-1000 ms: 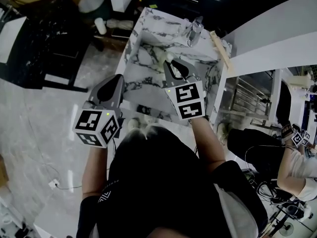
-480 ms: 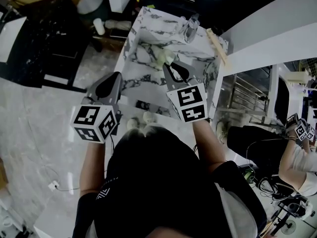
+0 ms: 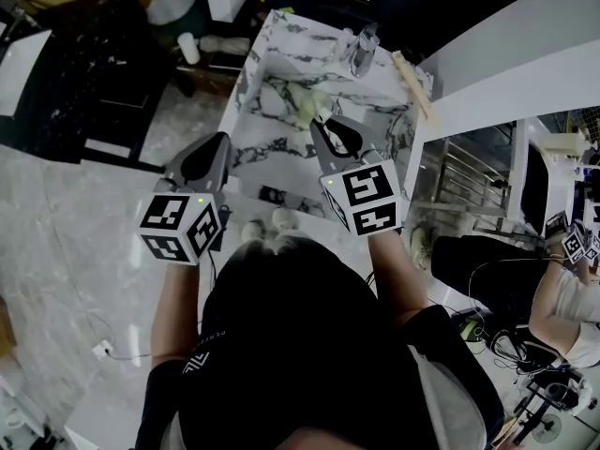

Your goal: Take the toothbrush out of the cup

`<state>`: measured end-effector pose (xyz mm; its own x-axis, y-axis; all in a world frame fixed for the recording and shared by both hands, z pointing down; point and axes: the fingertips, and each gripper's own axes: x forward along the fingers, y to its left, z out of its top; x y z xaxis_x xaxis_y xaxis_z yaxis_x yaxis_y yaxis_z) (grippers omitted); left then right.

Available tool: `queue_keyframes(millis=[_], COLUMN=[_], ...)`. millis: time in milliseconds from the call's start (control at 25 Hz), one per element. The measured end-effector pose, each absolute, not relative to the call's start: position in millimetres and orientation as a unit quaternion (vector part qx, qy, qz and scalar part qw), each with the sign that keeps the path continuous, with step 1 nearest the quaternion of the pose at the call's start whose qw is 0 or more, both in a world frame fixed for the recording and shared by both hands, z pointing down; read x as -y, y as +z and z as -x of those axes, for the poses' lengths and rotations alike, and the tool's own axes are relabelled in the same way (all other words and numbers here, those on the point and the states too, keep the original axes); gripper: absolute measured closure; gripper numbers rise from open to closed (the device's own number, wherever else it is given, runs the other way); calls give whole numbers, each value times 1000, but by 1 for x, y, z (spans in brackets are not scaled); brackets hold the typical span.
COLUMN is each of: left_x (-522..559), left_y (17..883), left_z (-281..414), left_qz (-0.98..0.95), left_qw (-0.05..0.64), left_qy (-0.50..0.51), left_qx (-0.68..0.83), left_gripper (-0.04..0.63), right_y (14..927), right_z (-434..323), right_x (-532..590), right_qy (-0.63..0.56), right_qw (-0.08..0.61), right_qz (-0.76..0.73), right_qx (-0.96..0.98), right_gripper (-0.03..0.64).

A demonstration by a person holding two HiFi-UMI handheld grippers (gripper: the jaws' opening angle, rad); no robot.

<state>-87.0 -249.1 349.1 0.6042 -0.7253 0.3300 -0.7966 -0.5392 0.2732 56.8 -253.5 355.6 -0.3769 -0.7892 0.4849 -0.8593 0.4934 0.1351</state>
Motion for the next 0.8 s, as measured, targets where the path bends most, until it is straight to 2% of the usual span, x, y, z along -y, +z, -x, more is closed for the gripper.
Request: queue_keyframes(millis=[800], left_x=[251], left_y=[353], left_z=[86], left_qz=[-869], left_qw=[205], left_qy=[87], left_qx=[442], left_gripper=[580], right_y=[361], right_z=[-58], right_x=[258], right_qy=[79], right_qw=[248], right_qz=[-495], right_qx=[829], right_gripper=[572])
